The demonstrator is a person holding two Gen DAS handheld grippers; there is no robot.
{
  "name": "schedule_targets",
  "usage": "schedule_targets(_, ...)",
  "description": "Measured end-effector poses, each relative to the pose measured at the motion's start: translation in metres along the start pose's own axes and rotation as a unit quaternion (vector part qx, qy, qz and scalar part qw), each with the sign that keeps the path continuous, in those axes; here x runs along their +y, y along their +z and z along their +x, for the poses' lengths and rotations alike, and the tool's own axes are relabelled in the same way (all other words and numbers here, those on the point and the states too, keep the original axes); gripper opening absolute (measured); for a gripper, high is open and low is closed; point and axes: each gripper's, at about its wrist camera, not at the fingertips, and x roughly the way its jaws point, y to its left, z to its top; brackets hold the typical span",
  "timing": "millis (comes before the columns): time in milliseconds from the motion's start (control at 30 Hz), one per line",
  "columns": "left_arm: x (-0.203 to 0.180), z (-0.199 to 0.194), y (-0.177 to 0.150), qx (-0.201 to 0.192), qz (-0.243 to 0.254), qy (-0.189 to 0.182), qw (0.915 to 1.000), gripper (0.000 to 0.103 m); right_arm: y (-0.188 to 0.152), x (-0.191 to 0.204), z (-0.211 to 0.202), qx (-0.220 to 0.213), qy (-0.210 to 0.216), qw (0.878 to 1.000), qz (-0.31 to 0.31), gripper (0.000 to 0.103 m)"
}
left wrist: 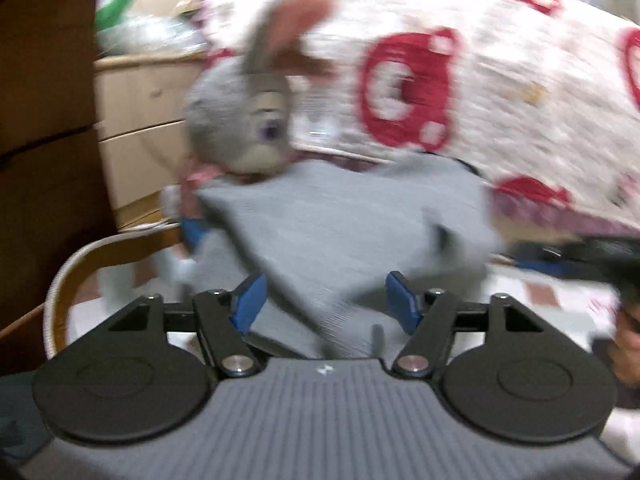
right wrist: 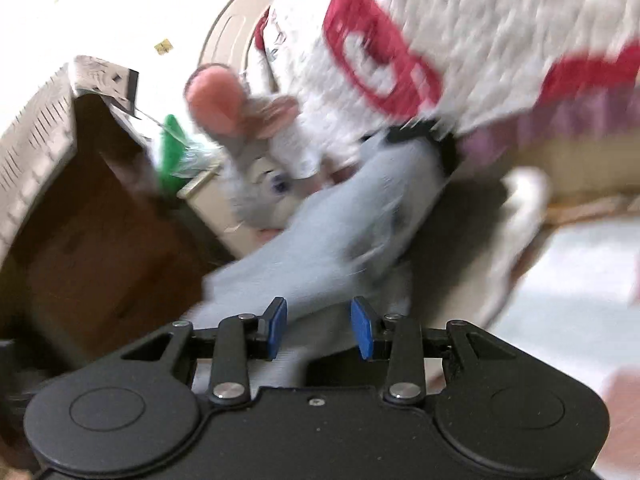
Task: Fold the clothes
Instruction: 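Carry the sweater with both grippers toward the clothes stack by the bunny, then lower the sweater onto the folded clothes stack with both grippers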
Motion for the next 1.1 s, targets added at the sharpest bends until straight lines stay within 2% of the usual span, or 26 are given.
schedule_targets(100,-0.032,-0.006,-0.015,-0.005,0.037,-0.015,0.9992,0.086,-0.004,-0.001,-0.007,-0.004,-0.065,0.995,-0.081,0.041)
schedule_targets(133,-0.042,-0.003,-0.02,-0.002,0.045,-0.008,0.9989,0.089,-0.008,-0.003,-0.006,-0.012,-0.076,0.993,-0.091,0.041)
schedule_targets(267,-0.076,0.007,-0.039,0.0,0.081,0.024,0.9964,0.09,-0.012,-0.028,-0.006,-0.016,-0.077,0.996,-0.05,0.041)
schedule_targets(367,-0.094,0.017,-0.047,-0.002,0.124,0.035,0.9917,0.094,-0.012,-0.048,0.006,0.011,-0.064,0.998,0.001,0.041)
schedule_targets(467,-0.107,0.034,-0.05,0.001,0.176,0.047,0.9833,0.095,-0.023,-0.058,0.007,0.015,-0.031,0.998,0.055,0.042)
schedule_targets(533,-0.11,0.049,-0.049,-0.001,0.216,0.067,0.9742,0.094,-0.025,-0.055,0.008,0.013,-0.025,0.999,0.046,0.042)
schedule_targets(600,-0.093,0.058,-0.03,0.021,0.19,0.05,0.9802,0.064,-0.027,-0.051,0.009,0.012,-0.02,0.999,0.036,0.042)
schedule_targets(667,-0.074,0.067,-0.009,0.045,0.159,0.03,0.9858,0.05,-0.028,-0.048,0.01,0.01,-0.014,1.0,0.025,0.043)
schedule_targets(767,-0.051,0.066,0.025,0.038,0.142,0.017,0.989,0.036,-0.031,-0.042,0.011,0.007,-0.006,1.0,0.01,0.044)
schedule_targets(800,-0.044,0.066,0.036,0.035,0.132,0.012,0.9905,0.035,-0.031,-0.039,0.013,0.01,-0.007,1.0,-0.003,0.045)
schedule_targets(900,-0.018,0.071,0.066,0.054,0.056,-0.019,0.9968,0.033,-0.032,-0.031,0.018,0.02,-0.008,0.999,-0.029,0.045)
schedule_targets(1100,0.003,0.081,0.083,0.074,0.01,-0.037,0.9965,0.032,-0.033,-0.021,0.025,0.002,0.041,0.998,0.048,0.054)
